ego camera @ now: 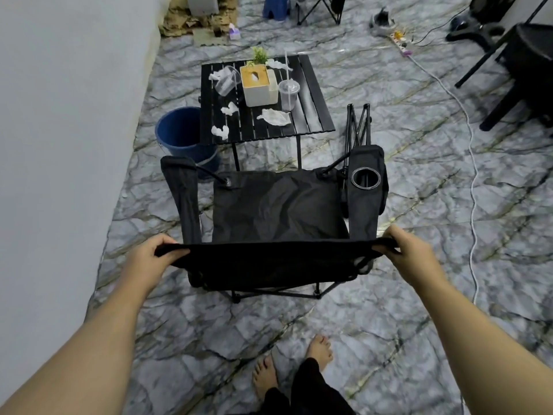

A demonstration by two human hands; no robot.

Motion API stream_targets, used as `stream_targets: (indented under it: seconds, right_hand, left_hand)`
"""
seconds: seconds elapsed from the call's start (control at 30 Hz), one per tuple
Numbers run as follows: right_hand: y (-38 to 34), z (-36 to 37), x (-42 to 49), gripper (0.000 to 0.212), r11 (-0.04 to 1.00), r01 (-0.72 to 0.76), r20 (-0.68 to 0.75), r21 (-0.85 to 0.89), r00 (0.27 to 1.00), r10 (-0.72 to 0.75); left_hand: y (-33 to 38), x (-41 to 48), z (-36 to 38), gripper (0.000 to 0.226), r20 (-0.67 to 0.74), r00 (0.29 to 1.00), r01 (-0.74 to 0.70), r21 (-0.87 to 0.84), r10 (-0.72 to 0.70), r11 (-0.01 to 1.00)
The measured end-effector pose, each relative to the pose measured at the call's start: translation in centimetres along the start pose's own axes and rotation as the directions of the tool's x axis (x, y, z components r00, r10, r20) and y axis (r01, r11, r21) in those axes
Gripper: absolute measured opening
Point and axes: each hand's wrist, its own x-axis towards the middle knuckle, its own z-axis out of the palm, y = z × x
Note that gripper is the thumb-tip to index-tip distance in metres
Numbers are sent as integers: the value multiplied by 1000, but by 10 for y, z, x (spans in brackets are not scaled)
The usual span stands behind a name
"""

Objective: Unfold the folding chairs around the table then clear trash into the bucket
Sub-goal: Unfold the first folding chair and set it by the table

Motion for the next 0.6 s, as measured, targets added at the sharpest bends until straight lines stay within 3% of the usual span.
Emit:
stream_targets:
  seconds: [0.1,0.23,0.33,0.4,0.5,0.6]
  right_hand:
    - [-2,-2,1,46,999,-52,36,2,998,52]
    - [-7,-6,5,23,986,-153,86,-62,984,158]
    - [-2,-10,8,17,981,-195,171,-25,966,196]
    - [5,-18,8,27,953,-268,253,141,941,227]
    - [25,-35,4,43,892,-354,317,279,911,263]
    - [60,-59,1,39,861,-382,285,336,912,293]
  left_hand:
    - [3,-4,-1,12,19,1000,-13,47,12,999]
    - [14,-6,-2,19,67,998,-19,103,12,995]
    - [27,3,-9,19,271,960,21,198,-75,980]
    - [48,12,-6,19,372,922,10,257,-109,966]
    - [94,23,33,22,401,916,-74,200,-12,977]
    - [154,25,112,14,440,888,-219,145,136,965]
